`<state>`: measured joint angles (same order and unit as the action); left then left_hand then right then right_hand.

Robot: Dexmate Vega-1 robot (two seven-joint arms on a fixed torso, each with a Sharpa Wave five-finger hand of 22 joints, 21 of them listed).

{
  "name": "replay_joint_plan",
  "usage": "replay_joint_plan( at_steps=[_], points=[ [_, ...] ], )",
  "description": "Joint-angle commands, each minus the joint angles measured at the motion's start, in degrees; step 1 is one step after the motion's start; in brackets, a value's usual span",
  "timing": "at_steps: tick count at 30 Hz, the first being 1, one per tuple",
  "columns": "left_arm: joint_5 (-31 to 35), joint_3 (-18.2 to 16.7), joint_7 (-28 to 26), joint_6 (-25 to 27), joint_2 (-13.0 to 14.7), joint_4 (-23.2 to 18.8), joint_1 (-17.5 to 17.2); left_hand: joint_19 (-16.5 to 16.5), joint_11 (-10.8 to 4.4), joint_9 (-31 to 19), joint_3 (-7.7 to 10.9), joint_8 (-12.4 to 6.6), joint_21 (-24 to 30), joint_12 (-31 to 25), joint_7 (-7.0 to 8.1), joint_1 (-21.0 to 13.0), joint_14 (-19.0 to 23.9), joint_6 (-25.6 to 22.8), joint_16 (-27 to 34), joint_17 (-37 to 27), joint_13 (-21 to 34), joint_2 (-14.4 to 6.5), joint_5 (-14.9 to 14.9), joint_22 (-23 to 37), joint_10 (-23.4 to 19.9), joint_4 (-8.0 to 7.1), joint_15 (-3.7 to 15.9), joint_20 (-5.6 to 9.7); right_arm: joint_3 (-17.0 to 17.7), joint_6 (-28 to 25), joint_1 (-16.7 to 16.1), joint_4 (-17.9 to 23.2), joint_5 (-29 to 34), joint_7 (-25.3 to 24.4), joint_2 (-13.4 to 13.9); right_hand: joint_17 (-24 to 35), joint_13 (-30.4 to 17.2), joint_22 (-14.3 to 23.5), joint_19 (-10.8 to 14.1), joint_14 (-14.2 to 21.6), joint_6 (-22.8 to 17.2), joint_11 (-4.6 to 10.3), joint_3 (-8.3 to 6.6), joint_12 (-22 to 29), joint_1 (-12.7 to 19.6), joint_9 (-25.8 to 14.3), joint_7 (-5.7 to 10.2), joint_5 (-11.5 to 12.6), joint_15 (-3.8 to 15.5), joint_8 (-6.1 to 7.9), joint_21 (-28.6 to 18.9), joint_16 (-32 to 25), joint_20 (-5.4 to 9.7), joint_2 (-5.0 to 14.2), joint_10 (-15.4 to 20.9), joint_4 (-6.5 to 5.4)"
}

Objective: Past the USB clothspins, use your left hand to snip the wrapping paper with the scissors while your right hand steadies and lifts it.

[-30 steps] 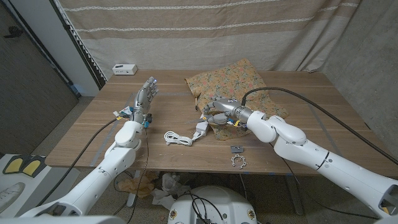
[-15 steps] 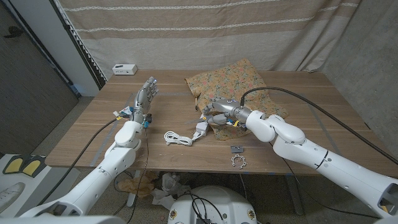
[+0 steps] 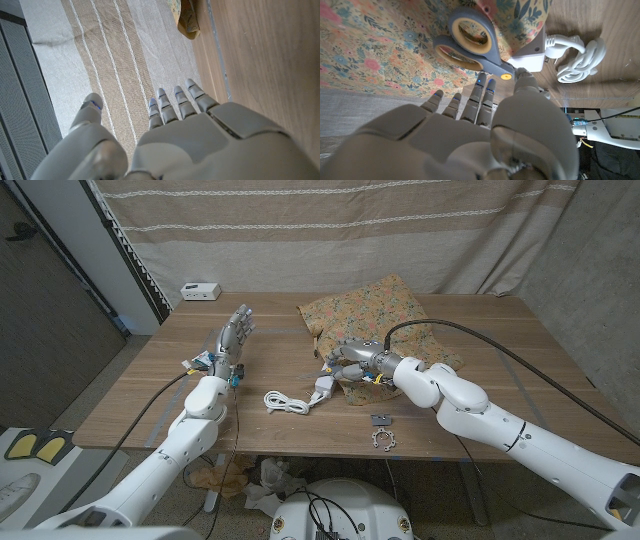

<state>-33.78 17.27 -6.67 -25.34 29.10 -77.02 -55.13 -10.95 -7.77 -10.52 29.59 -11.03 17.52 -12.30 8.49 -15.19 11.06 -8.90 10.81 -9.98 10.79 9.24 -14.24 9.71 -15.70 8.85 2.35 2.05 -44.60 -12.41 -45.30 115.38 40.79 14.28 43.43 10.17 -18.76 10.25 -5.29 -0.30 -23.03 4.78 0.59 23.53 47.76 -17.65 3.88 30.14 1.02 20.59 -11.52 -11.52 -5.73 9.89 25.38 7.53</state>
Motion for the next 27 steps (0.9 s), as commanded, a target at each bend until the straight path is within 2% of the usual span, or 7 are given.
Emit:
replay_joint_plan(
  at_steps=[1, 2, 3, 4, 14, 23, 27],
  points=[
    [0.05, -0.32, -0.46, 0.10, 0.14, -0.51, -0.59, -0.55, -0.05, -0.27, -0.16, -0.33, -0.26, 0.15, -0.05, -0.19, 0.12, -0.51, -0.04, -0.15, 0.26, -0.17, -0.18, 0.35, -0.39, -0.09, 6.20, 2.52, -0.71, -1.15, 0.79, 0.48, 1.43, 2.47, -0.31, 0.14, -0.38, 0.29, -0.05, 0.18, -0.08, -0.16, -0.60, 0.18, 0.97, -0.25, -0.30, -0.53, -0.05, 0.55, -0.21, -0.05, -0.43, -0.08, 0.04, 0.20],
    [0.09, -0.31, -0.48, 0.06, 0.12, -0.44, -0.55, -0.57, -0.05, -0.27, -0.17, -0.33, -0.28, 0.15, -0.05, -0.19, 0.13, -0.52, -0.03, -0.15, 0.26, -0.17, -0.18, 0.35, -0.40, -0.09, 6.23, 2.53, -0.70, -0.97, 0.88, 0.43, 1.23, 2.68, -0.30, 0.14, -0.38, 0.29, -0.05, 0.18, -0.08, -0.16, -0.60, 0.18, 0.97, -0.25, -0.30, -0.53, -0.05, 0.55, -0.21, -0.05, -0.43, -0.08, 0.04, 0.20],
    [0.04, -0.31, -0.41, -0.05, 0.03, -0.30, -0.50, -0.56, 0.08, -0.27, -0.19, -0.33, -0.32, 0.18, -0.06, -0.18, 0.07, -0.53, -0.06, -0.14, 0.26, -0.17, -0.19, 0.35, -0.33, -0.09, 6.12, 2.51, -0.70, -1.06, 0.92, 0.45, 1.13, 2.92, -0.36, 0.15, -0.48, 0.30, -0.09, 0.07, -0.02, -0.97, -0.98, 0.00, 1.42, -0.37, -0.23, -0.84, -0.13, 0.57, -0.19, 0.02, -0.54, 0.12, -0.43, 0.31],
    [0.02, -0.30, -0.33, -0.15, -0.03, -0.18, -0.45, -0.58, 0.06, -0.27, -0.19, -0.33, -0.33, 0.19, -0.08, -0.18, 0.06, -0.53, -0.06, -0.14, 0.26, -0.17, -0.19, 0.35, -0.32, -0.09, 6.10, 2.52, -0.79, -1.10, 0.95, 0.46, 1.34, 2.94, -0.38, 0.22, -0.63, 0.31, -0.21, -0.09, 0.08, -0.05, -1.29, -0.07, 1.57, -0.54, -0.30, -1.35, -0.23, 0.60, -0.15, 0.06, -0.51, 0.19, -0.63, 0.20],
    [0.32, -0.28, -0.64, -0.21, -0.05, -0.01, -0.51, -0.71, 0.03, -0.26, -0.31, -0.46, -0.57, 0.17, -0.33, -0.15, 0.13, -0.94, -0.06, -0.13, 0.26, -0.20, -0.21, 0.36, -0.50, -0.10, 6.60, 2.77, -0.86, -0.58, 1.24, -0.04, 0.85, 3.15, -0.61, 0.35, -0.84, 0.33, -0.43, -0.22, 0.26, -0.25, -1.37, -0.07, 1.16, -0.84, -0.17, -2.28, -0.26, 0.62, -0.08, 0.06, -0.70, -0.13, -0.59, -0.24],
    [0.23, -0.18, -0.32, -0.43, -0.23, 0.41, -0.33, -0.68, -0.07, -0.26, -0.40, -0.50, -0.83, 0.24, -0.30, -0.15, 0.10, -1.14, -0.09, -0.12, 0.26, -0.24, -0.23, 0.36, -0.42, -0.11, 6.58, 2.84, -0.92, 0.37, 1.09, -0.52, 0.66, 1.98, -0.77, 0.37, -1.13, 0.32, -0.26, 0.17, -0.57, 0.20, -1.73, 0.32, 1.32, -1.22, 0.26, -3.15, 0.04, 1.09, -0.16, -0.11, -0.57, -0.21, 0.31, -0.36],
    [0.21, -0.12, -0.25, -0.57, -0.34, 0.53, -0.36, -0.74, -0.10, -0.26, -0.43, -0.53, -0.89, 0.22, -0.27, -0.15, 0.13, -1.25, -0.09, -0.11, 0.26, -0.25, -0.24, 0.37, -0.51, -0.11, 6.61, 2.85, -1.15, 0.59, 1.07, -0.67, 1.02, 1.68, -0.88, 0.40, -1.27, 0.31, -0.15, 0.57, -0.64, 0.50, -1.42, 0.46, 0.89, -1.41, 0.25, -3.48, 0.35, 1.19, -0.18, -0.26, -0.57, -0.84, 0.63, -0.55]
  ],
)
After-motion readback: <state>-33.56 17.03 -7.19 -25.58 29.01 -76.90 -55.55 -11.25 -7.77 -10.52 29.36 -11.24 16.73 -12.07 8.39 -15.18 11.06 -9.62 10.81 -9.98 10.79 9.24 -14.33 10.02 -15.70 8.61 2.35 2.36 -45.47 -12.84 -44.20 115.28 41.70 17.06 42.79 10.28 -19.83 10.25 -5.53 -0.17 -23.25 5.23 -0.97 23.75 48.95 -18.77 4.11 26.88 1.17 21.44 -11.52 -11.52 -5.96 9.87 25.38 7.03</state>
